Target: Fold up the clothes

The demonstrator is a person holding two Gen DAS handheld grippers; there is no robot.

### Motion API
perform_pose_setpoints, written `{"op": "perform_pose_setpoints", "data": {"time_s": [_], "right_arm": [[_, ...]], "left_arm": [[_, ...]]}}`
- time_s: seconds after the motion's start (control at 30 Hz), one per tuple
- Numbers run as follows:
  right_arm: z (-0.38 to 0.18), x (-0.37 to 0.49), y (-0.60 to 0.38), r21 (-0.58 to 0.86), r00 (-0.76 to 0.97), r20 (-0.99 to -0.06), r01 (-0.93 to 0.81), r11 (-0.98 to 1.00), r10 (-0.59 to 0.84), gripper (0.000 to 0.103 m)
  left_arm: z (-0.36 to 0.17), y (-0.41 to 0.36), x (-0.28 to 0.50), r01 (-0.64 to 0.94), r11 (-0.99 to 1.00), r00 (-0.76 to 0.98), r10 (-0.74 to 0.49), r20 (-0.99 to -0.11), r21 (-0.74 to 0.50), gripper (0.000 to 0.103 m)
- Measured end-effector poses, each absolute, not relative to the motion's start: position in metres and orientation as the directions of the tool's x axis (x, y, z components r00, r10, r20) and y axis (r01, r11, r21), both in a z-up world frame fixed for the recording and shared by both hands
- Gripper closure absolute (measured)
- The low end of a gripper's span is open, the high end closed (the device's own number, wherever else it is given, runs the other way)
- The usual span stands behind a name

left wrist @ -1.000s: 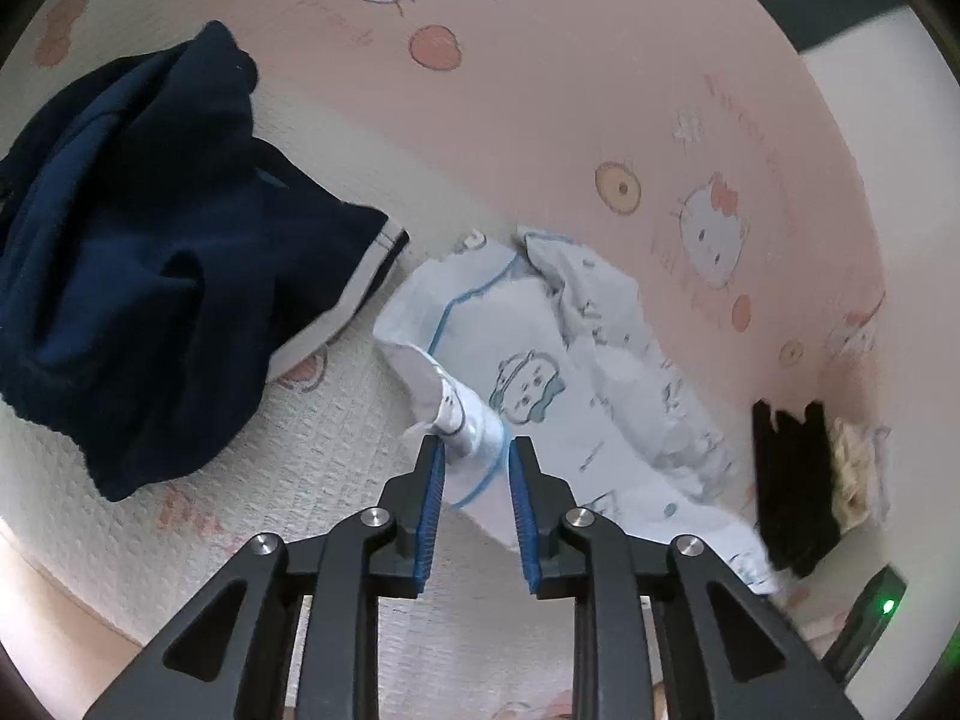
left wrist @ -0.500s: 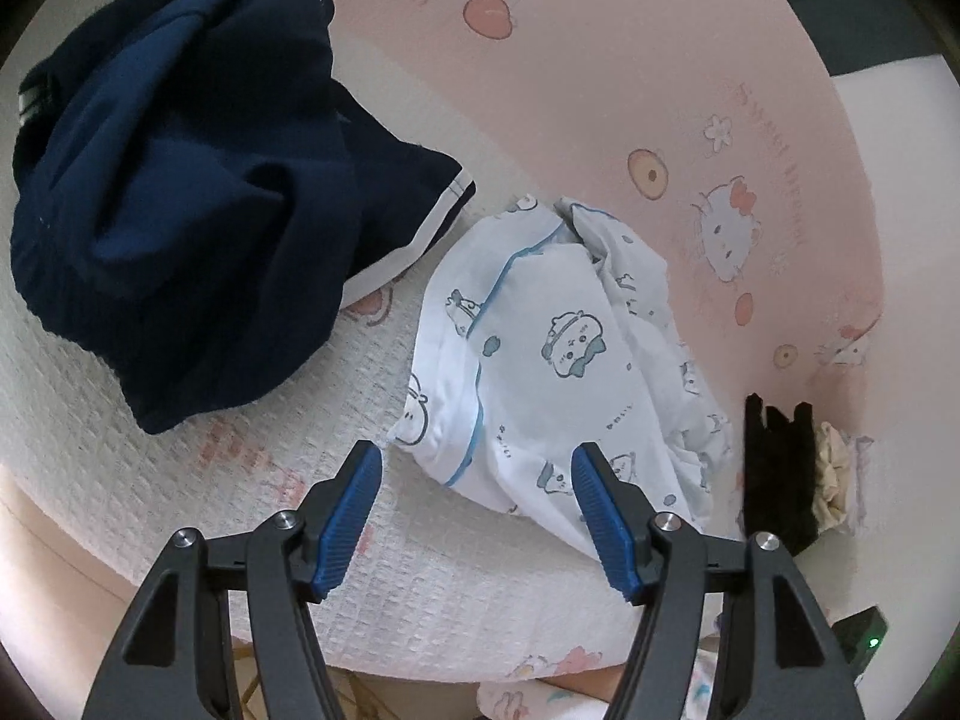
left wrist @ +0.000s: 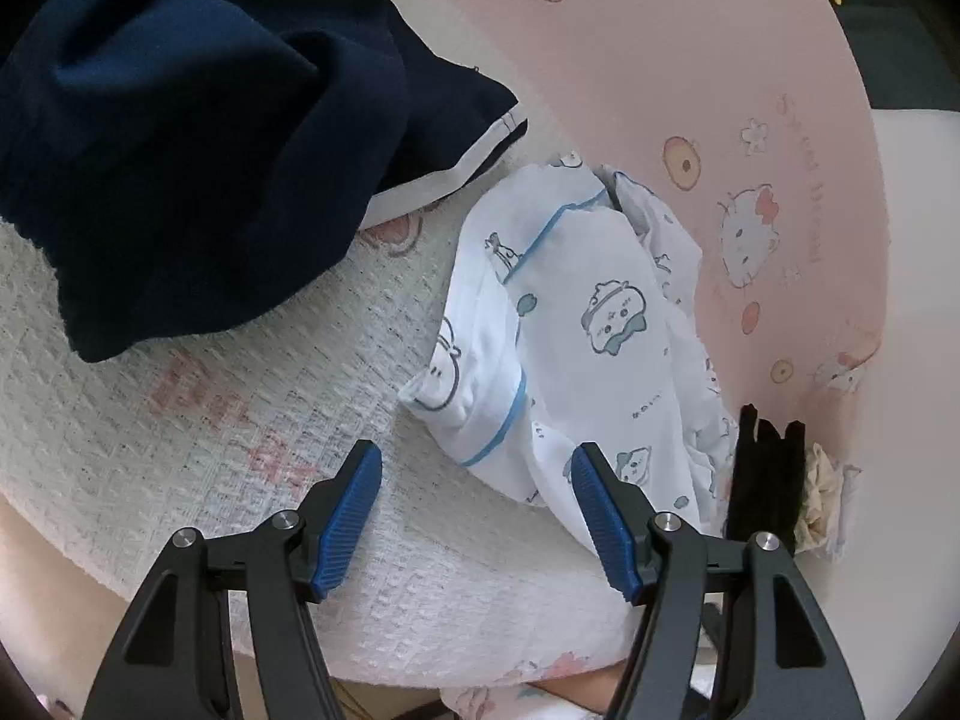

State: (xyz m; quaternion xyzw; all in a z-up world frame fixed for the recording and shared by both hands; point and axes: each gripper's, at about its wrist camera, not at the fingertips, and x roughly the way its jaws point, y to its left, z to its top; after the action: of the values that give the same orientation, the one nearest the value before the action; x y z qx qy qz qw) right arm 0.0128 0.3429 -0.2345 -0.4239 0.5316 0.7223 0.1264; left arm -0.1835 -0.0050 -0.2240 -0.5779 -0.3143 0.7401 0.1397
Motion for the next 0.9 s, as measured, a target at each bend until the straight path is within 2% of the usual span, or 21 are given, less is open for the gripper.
{"op": "perform_pose_setpoints", "data": {"time_s": [0.13, 0.33, 0.37, 0.47, 0.53, 0.63, 0.7, 0.77, 0.9], "right_arm": [[-0.245, 0.011, 0.350, 0.694, -0.648, -0.718, -0.641, -0.326, -0.254, 0.028], [-0.243, -0.005, 0.350, 0.693, -0.669, -0.711, -0.617, -0.372, -0.216, 0.027], [-0.244, -0.006, 0.351, 0.696, -0.674, -0.708, -0.614, -0.372, -0.212, 0.027], [-0.248, -0.004, 0.358, 0.737, -0.710, -0.671, -0.604, -0.305, -0.215, 0.027], [-0.257, 0.004, 0.365, 0.785, -0.754, -0.619, -0.584, -0.209, -0.220, 0.026], [-0.268, 0.012, 0.373, 0.853, -0.824, -0.517, -0.517, -0.064, -0.232, 0.010], [-0.271, 0.011, 0.376, 0.875, -0.848, -0.476, -0.484, -0.023, -0.232, 0.001], [-0.270, 0.008, 0.375, 0.870, -0.843, -0.485, -0.492, -0.031, -0.231, 0.000], [-0.270, 0.010, 0.375, 0.874, -0.847, -0.479, -0.484, -0.037, -0.230, 0.001]], "left_arm": [[-0.225, 0.001, -0.189, 0.146, -0.756, -0.303, 0.580, -0.756, -0.638, 0.040], [-0.230, 0.004, -0.195, 0.166, -0.707, -0.337, 0.615, -0.713, -0.687, 0.039], [-0.232, 0.002, -0.194, 0.183, -0.684, -0.347, 0.628, -0.697, -0.707, 0.033], [-0.246, -0.014, -0.191, 0.272, -0.506, -0.407, 0.710, -0.574, -0.819, 0.019], [-0.251, -0.017, -0.192, 0.286, -0.460, -0.406, 0.737, -0.540, -0.841, 0.017], [-0.247, -0.011, -0.194, 0.263, -0.490, -0.387, 0.736, -0.556, -0.831, 0.015], [-0.243, -0.005, -0.194, 0.246, -0.512, -0.401, 0.719, -0.567, -0.823, 0.009], [-0.238, 0.004, -0.195, 0.227, -0.546, -0.405, 0.700, -0.588, -0.807, 0.001], [-0.231, 0.022, -0.199, 0.171, -0.655, -0.368, 0.651, -0.664, -0.736, 0.001]]}}
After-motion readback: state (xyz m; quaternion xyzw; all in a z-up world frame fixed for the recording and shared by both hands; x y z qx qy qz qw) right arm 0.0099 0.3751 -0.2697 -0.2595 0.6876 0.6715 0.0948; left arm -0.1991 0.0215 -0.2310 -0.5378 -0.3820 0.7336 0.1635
